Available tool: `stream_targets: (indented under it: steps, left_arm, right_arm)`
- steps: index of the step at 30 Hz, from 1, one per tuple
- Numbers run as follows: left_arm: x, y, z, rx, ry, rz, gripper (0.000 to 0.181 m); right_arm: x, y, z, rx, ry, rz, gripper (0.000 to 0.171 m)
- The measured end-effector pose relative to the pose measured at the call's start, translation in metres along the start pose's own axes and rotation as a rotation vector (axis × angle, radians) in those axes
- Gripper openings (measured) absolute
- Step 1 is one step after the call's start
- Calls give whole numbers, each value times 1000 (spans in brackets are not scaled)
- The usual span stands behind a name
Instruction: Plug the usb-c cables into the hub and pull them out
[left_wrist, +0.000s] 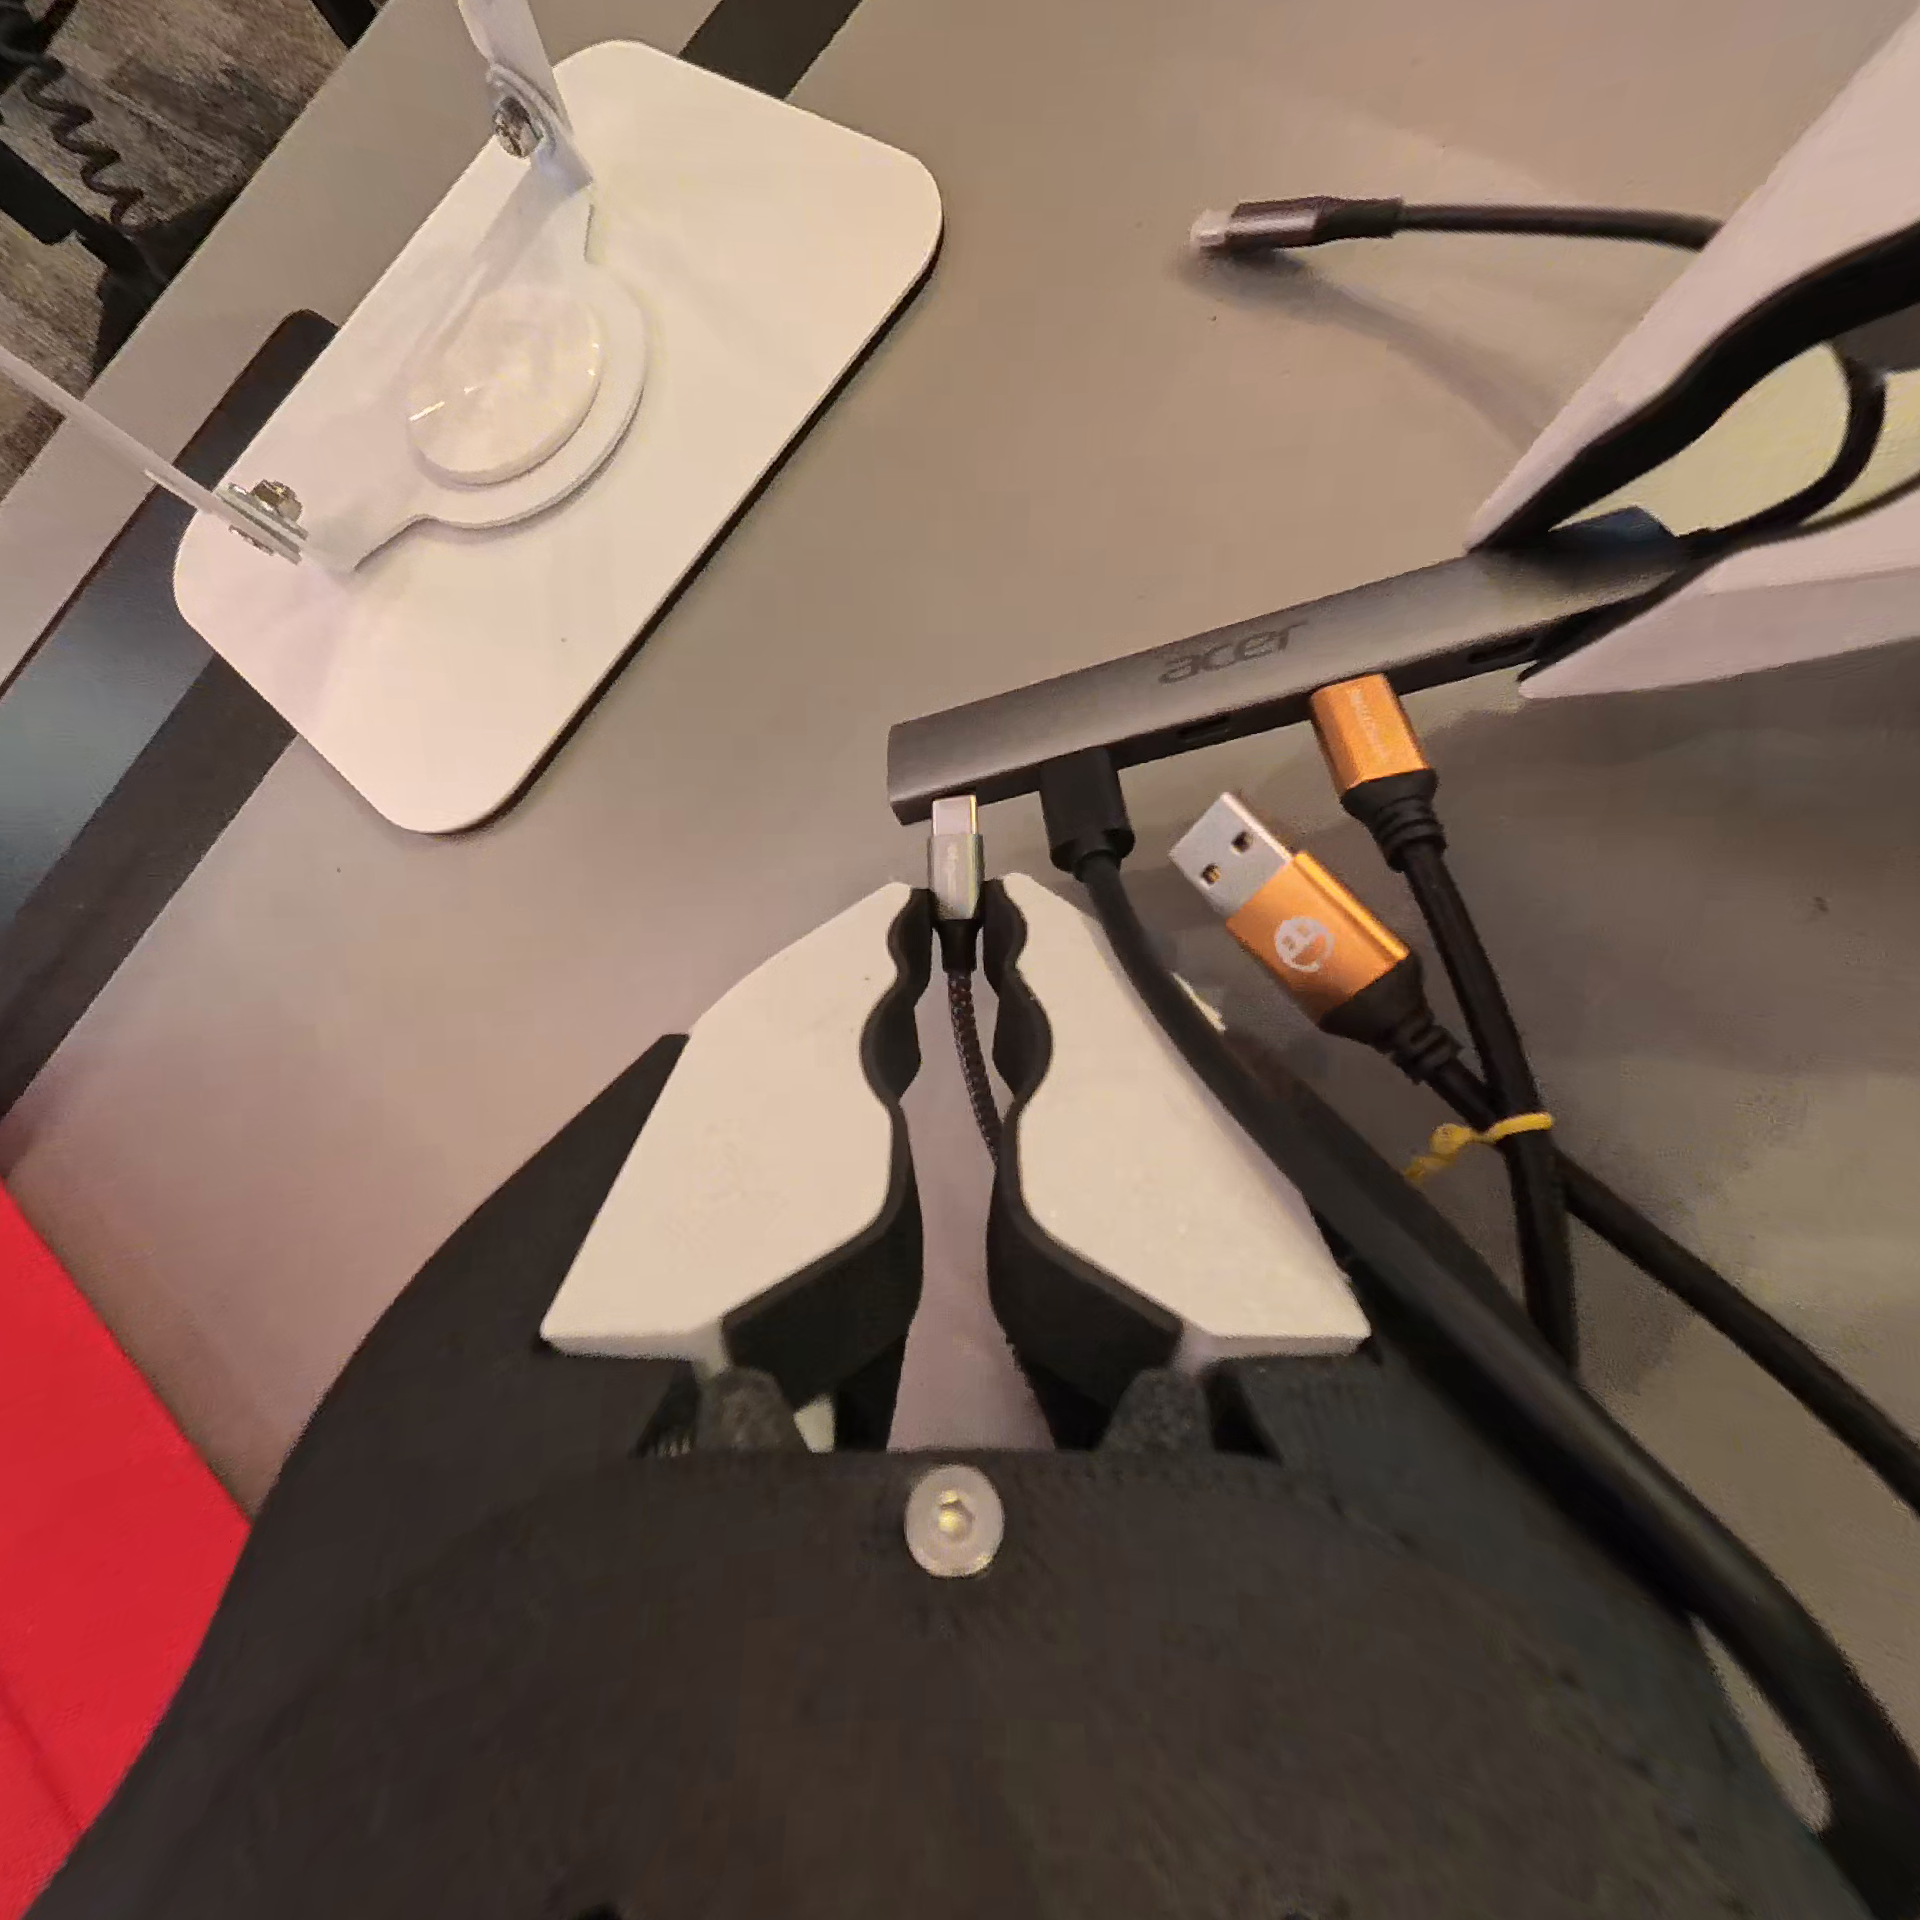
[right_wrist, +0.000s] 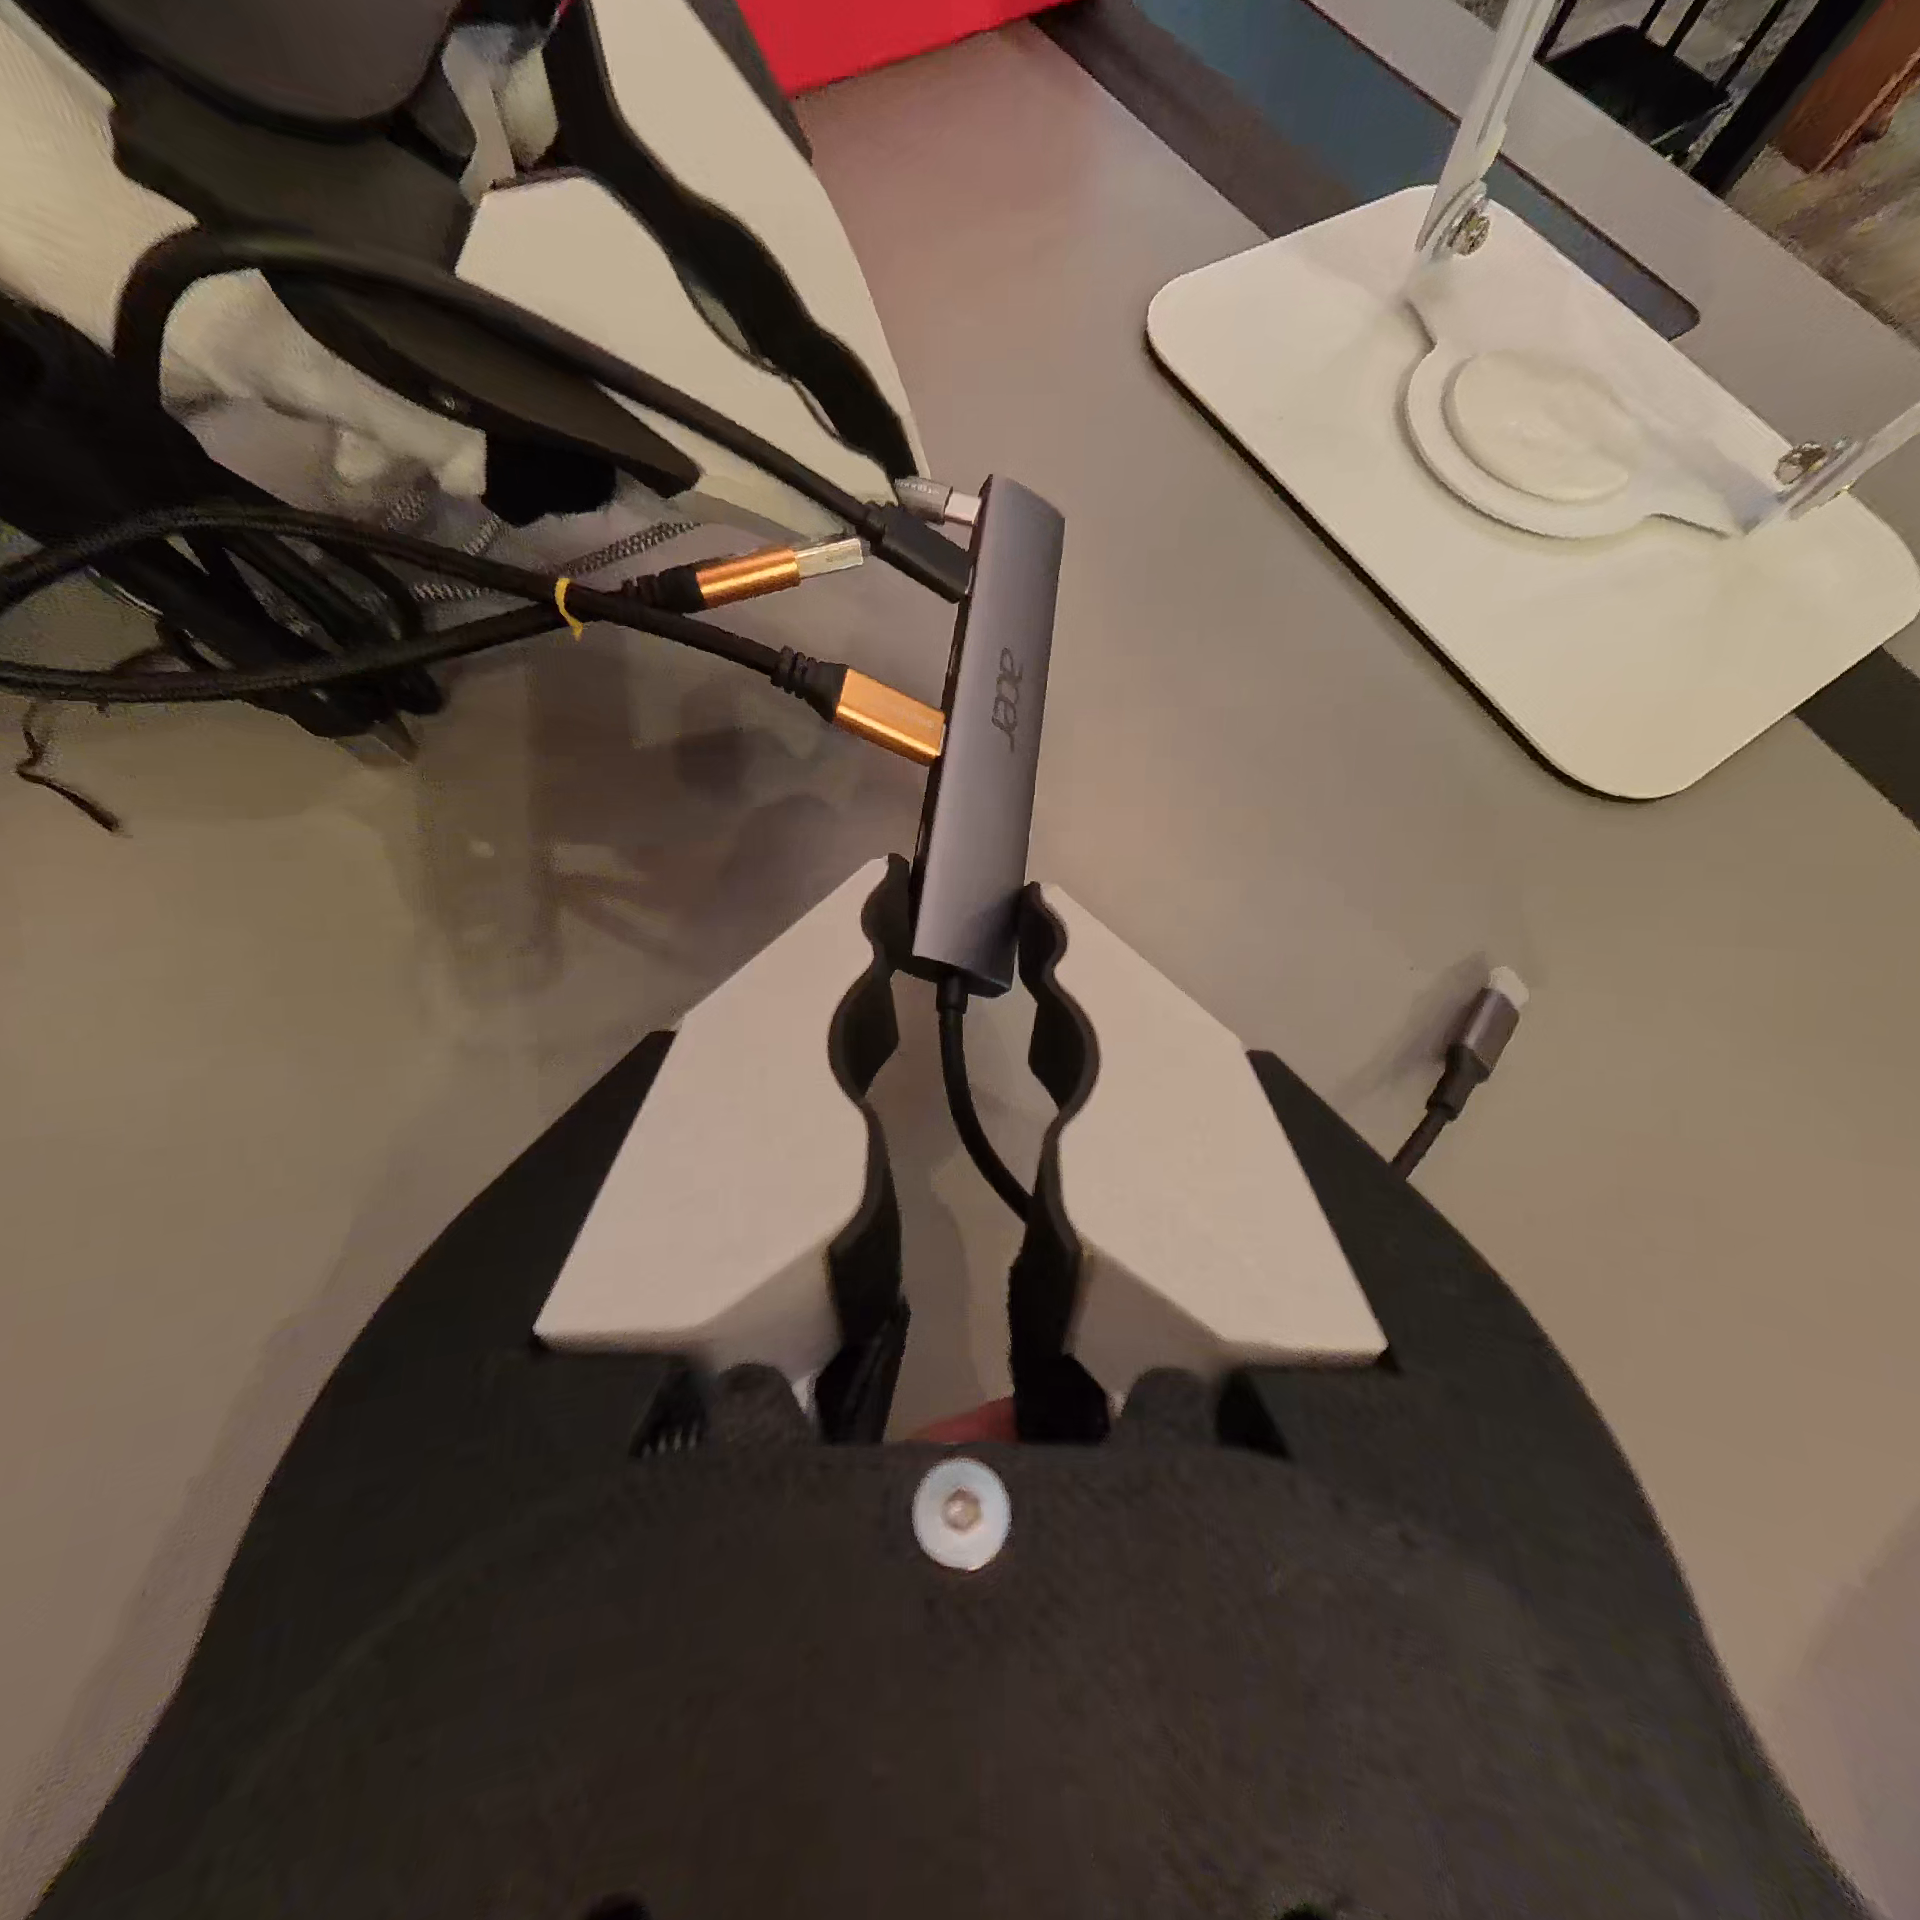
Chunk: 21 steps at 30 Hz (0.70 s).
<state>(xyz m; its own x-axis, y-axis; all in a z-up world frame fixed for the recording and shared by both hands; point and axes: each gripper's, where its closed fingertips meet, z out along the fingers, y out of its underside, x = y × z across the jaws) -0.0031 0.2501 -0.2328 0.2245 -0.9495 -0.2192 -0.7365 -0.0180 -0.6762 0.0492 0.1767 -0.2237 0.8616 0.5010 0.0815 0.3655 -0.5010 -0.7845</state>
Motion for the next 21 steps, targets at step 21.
stream_targets:
  steps: [21]
  left_arm:
    - [-3,1,1,-38,-20,-7,10]
  right_arm:
    - [5,16,13,-100,69,-70,17]
